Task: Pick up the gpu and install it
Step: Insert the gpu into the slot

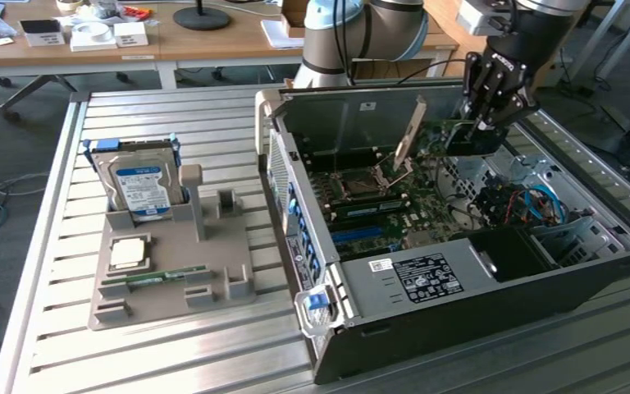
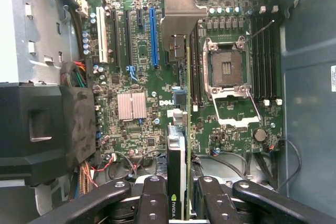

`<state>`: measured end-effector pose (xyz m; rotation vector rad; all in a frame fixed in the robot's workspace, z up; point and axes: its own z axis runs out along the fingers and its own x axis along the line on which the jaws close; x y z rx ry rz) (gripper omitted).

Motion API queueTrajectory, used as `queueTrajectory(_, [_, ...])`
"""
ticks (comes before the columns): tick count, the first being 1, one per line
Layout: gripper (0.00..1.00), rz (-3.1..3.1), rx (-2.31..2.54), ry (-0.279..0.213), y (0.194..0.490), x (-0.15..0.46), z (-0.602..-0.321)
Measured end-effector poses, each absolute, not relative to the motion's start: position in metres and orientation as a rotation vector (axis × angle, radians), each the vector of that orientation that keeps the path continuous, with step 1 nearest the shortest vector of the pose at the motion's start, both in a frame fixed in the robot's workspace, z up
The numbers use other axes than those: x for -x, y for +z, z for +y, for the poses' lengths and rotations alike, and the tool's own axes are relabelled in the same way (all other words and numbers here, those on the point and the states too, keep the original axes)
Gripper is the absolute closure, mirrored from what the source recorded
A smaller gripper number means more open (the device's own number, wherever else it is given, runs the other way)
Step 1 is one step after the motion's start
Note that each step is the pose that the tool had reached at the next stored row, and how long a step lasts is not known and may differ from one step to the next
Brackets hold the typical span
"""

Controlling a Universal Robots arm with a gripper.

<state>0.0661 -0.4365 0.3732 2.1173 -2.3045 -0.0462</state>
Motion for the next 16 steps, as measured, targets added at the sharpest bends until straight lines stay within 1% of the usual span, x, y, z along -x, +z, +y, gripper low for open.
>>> queueTrajectory(16, [0.73, -2.307, -2.125, -0.038, 0.3692, -0.0604, -0.4365])
